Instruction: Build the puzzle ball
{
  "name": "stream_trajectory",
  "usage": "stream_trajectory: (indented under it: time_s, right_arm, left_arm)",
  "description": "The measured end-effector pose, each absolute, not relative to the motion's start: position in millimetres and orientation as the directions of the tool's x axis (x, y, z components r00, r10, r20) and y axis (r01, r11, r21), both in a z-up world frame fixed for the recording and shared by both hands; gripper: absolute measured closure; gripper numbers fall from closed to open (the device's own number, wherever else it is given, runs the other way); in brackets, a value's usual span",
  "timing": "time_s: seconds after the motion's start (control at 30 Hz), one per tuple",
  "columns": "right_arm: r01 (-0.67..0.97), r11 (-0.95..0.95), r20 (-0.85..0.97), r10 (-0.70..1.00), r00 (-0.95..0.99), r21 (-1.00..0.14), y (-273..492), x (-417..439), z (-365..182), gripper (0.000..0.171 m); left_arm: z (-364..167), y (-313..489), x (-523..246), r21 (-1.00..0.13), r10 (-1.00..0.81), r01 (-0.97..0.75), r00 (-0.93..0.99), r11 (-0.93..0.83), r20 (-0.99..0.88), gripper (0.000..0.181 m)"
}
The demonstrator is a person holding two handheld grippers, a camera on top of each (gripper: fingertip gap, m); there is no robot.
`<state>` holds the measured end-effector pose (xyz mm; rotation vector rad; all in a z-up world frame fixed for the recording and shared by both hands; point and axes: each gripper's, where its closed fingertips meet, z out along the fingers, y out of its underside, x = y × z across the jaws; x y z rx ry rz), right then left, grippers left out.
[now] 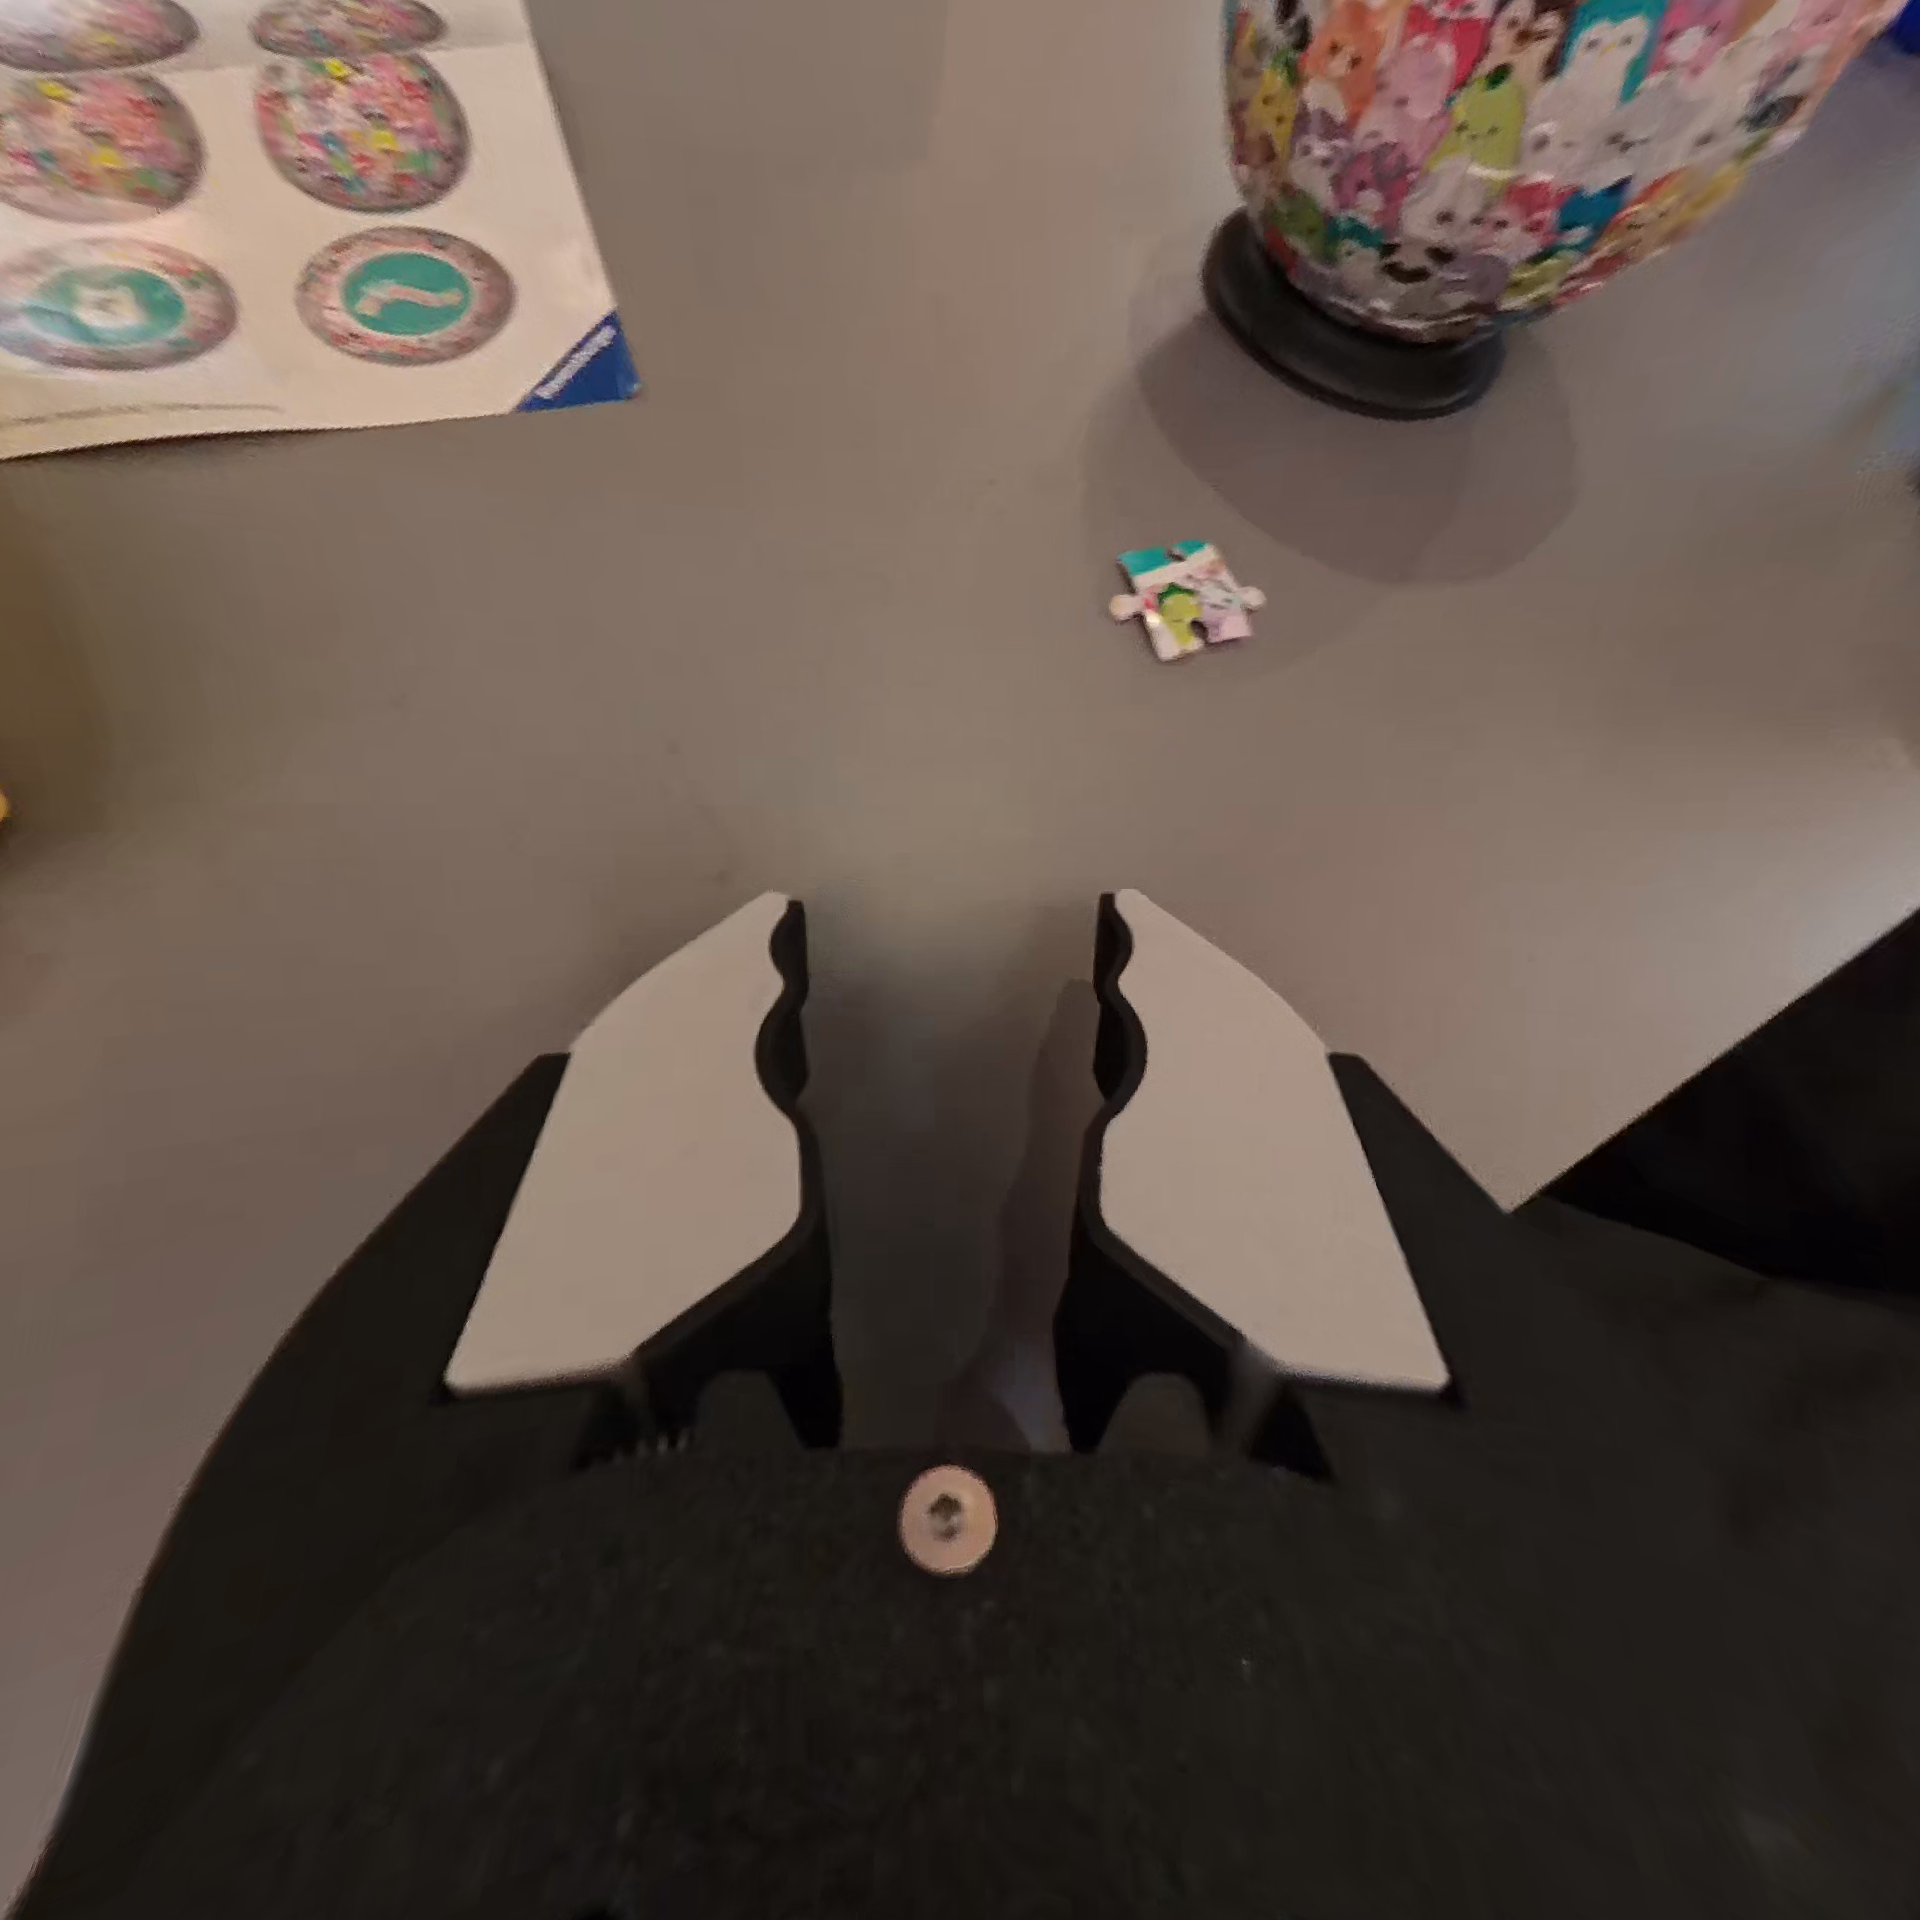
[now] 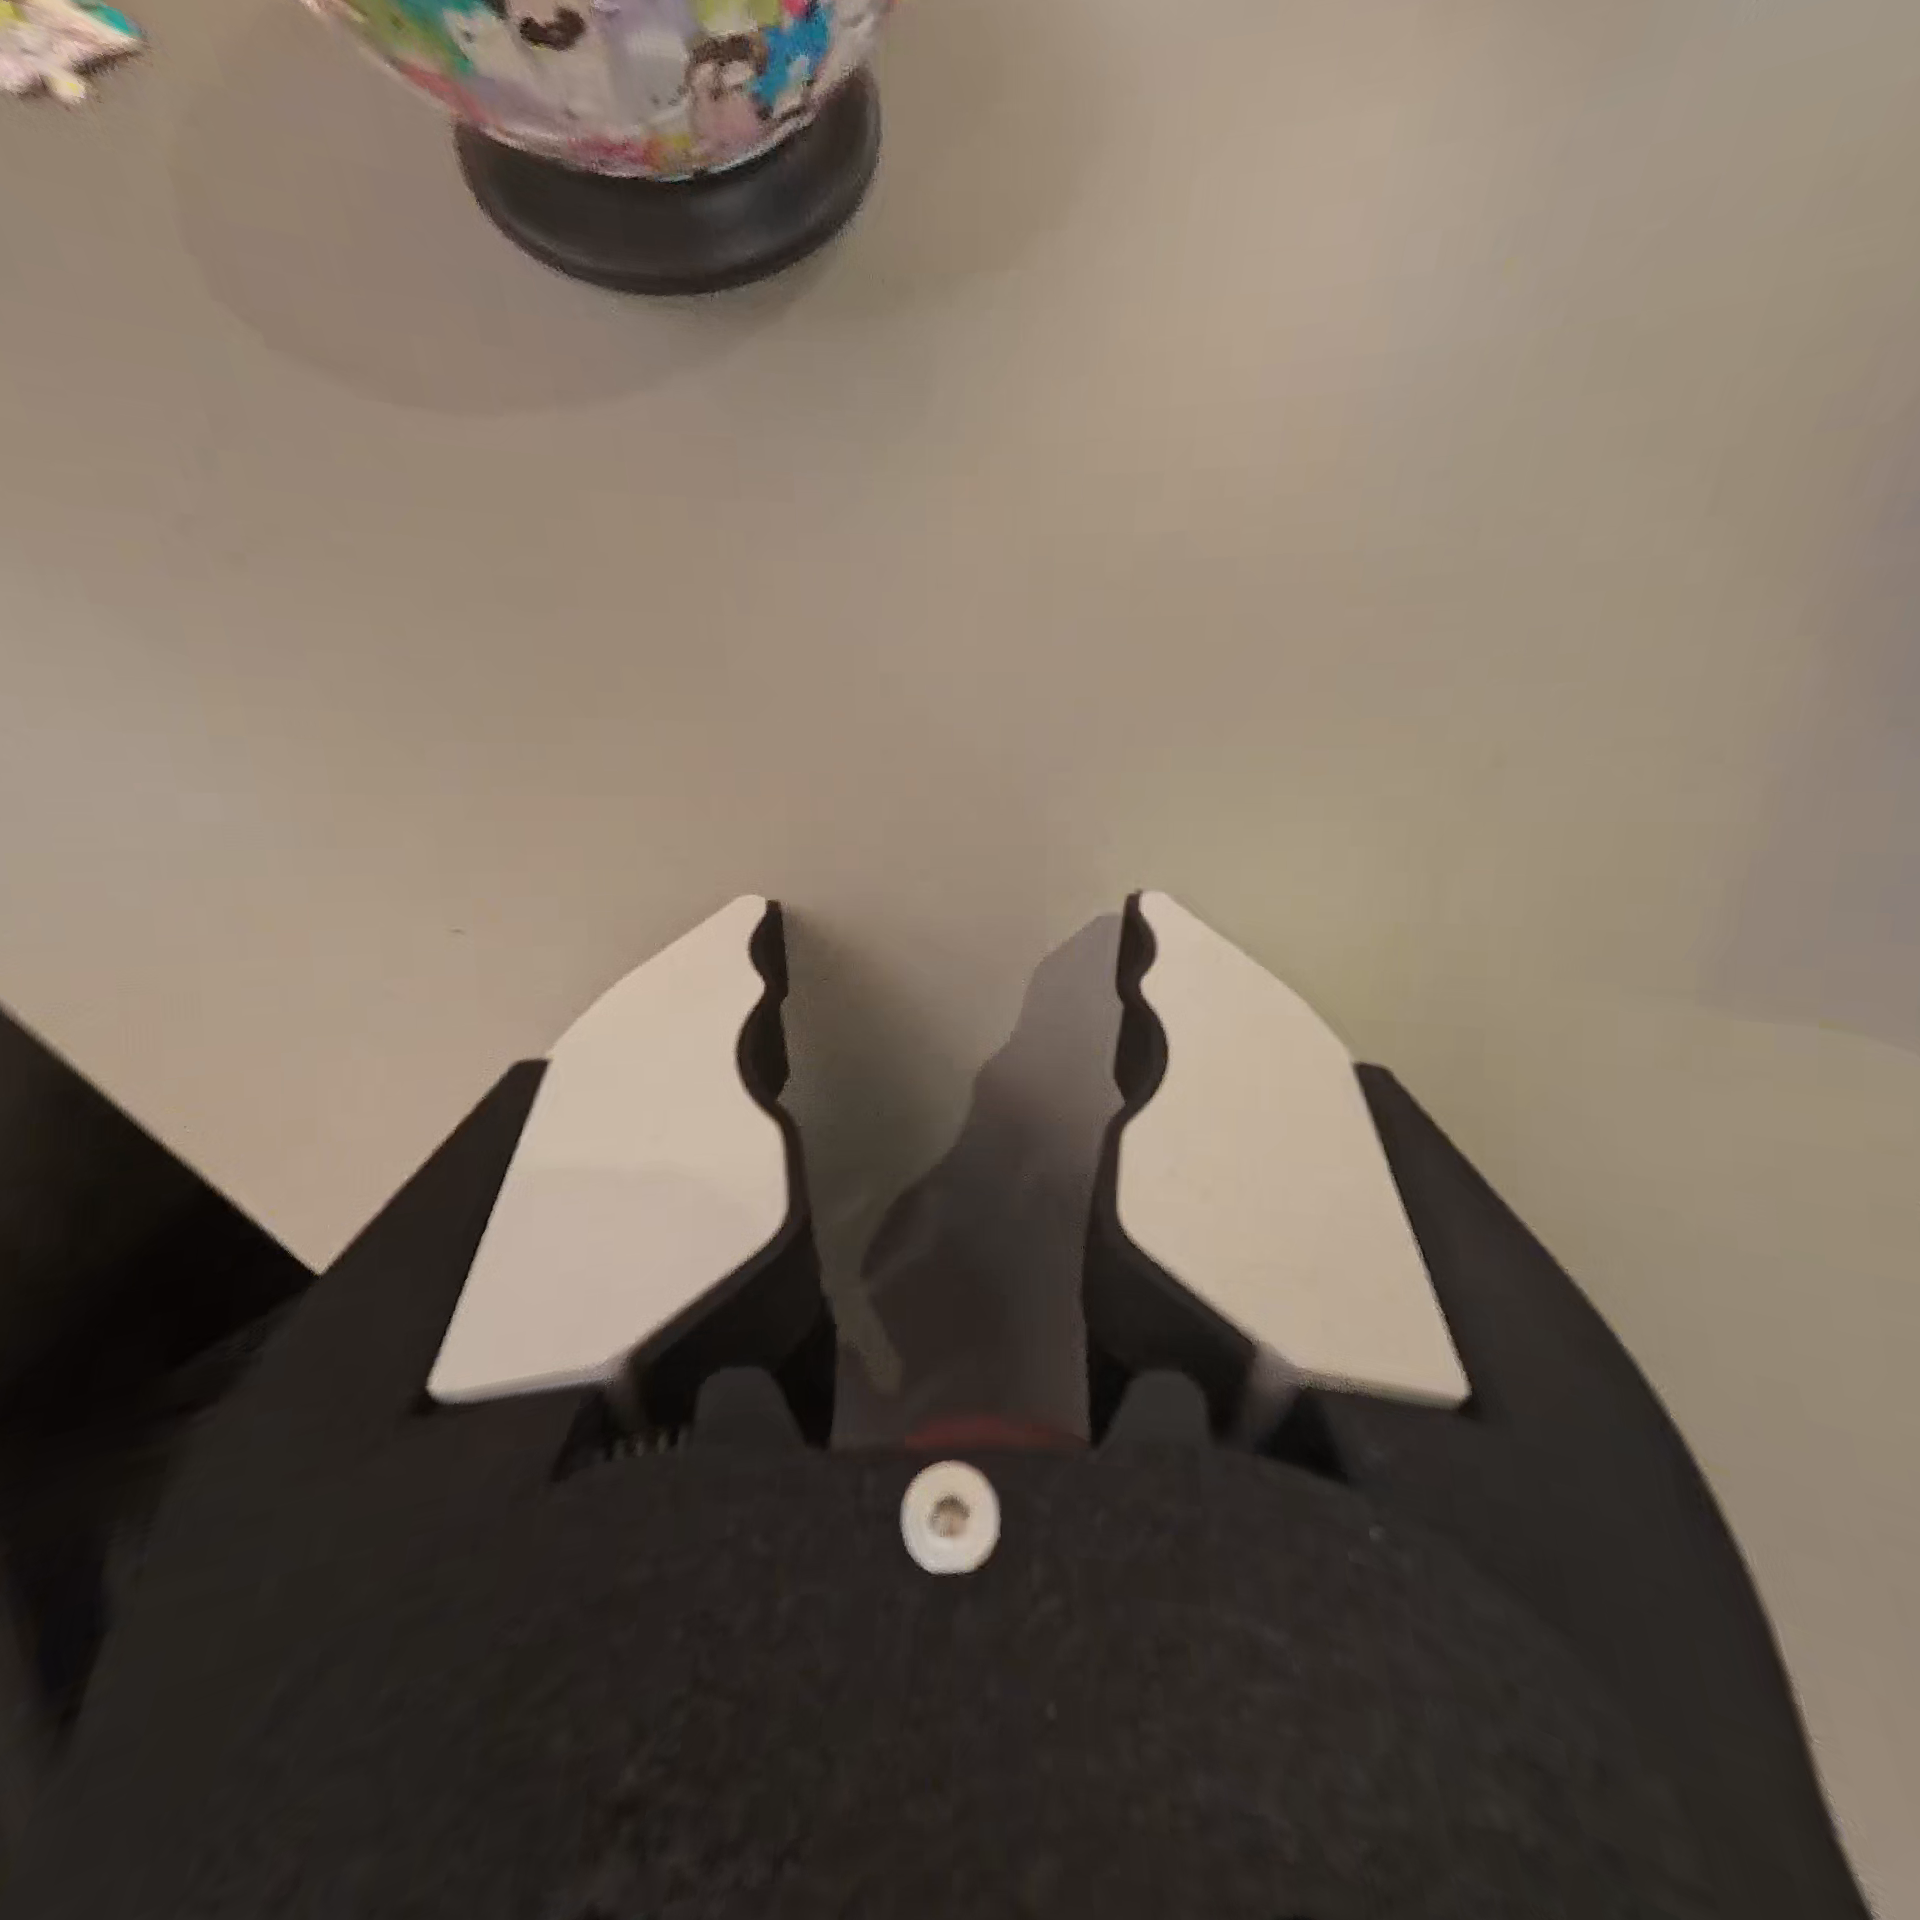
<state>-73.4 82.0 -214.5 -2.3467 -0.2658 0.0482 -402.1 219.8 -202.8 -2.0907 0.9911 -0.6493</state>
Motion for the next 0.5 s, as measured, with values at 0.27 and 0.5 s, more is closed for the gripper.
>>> stream_trajectory:
  time_s: [0.27,0.5]
  right_arm:
    - [0.103,-0.682,0.007,0.142,0.990,-0.724,72,-67,-216,0.106]
    - [0.098,-0.680,0.008,0.135,0.991,-0.726,68,-65,-216,0.100]
  left_arm:
    - [-211,222,-405,-0.760,-0.779,-0.503,0.627,-0.411,0.006,0.110]
    - [-215,222,-403,-0.728,-0.765,-0.522,0.644,-0.443,0.004,0.101]
